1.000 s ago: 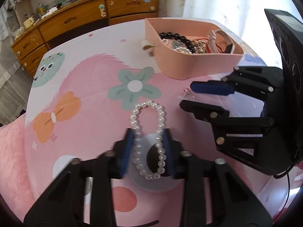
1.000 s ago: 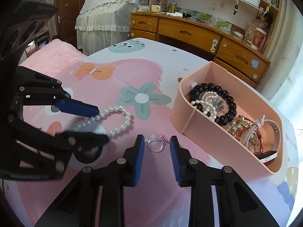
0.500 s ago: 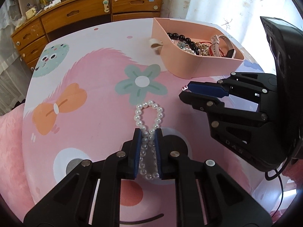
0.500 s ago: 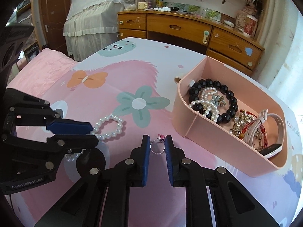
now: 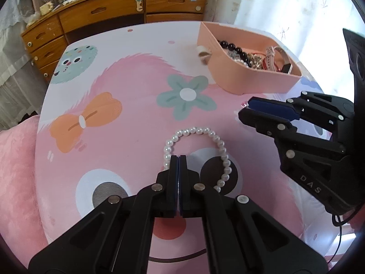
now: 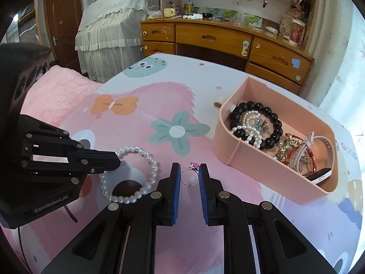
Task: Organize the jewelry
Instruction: 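Carry the pearl bracelet and ring into the pink tray and release them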
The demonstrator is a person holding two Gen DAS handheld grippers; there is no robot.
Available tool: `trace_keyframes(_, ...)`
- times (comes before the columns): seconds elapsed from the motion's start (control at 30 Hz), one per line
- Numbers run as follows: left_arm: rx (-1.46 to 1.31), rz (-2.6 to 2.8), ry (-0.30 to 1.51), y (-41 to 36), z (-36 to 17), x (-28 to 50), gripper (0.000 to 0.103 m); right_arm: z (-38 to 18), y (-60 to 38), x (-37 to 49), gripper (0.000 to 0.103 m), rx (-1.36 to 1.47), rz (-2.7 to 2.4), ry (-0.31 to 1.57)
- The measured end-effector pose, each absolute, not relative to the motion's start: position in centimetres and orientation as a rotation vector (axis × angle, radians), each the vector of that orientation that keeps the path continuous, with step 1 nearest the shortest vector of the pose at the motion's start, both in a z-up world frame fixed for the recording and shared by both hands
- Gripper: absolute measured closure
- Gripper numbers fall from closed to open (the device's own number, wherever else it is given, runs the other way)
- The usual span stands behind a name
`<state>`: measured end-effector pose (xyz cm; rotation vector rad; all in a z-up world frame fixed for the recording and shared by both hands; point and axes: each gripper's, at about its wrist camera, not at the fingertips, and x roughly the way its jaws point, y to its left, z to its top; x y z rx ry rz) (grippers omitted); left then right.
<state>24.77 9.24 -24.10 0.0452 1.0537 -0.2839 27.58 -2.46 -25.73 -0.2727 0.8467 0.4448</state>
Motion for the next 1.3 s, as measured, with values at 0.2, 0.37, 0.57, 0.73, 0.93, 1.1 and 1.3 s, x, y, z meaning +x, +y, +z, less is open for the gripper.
trace_keyframes(0.2, 0.031, -0.269, 1.097, 9.9, -24.6, 25.1, 0.103, -24.9, -3.3, 26.5, 0.087, -0.268, 0.424, 0.840)
trace_keyframes(0.37, 0.019, -0.234, 1.111, 10.3, -24.6, 25.5, 0.103, -24.4, -4.1, 25.6, 0.087, -0.263, 0.411, 0.841)
trace_keyframes(0.57, -0.008, -0.207, 1.108, 11.1, -24.0, 25.4, 0.103, -24.0, -5.2, 24.8, 0.087, -0.251, 0.401, 0.836)
trace_keyframes(0.73, -0.011, -0.169, 1.128, 11.5, -24.1, 25.5, 0.097, -23.7, -5.5, 24.4, 0.087, -0.248, 0.400, 0.832)
trace_keyframes(0.93, -0.042, -0.144, 1.097, 12.0, -23.4, 25.3, 0.070, -23.1, -6.4, 23.7, 0.087, -0.245, 0.399, 0.829)
trace_keyframes(1.1, -0.065, -0.114, 1.081, 12.5, -22.8, 25.1, 0.060, -23.0, -6.7, 23.6, 0.087, -0.241, 0.393, 0.829)
trace_keyframes(1.3, -0.047, -0.059, 1.123, 12.9, -24.2, 25.5, 0.060, -22.3, -7.6, 23.1, 0.087, -0.231, 0.388, 0.824)
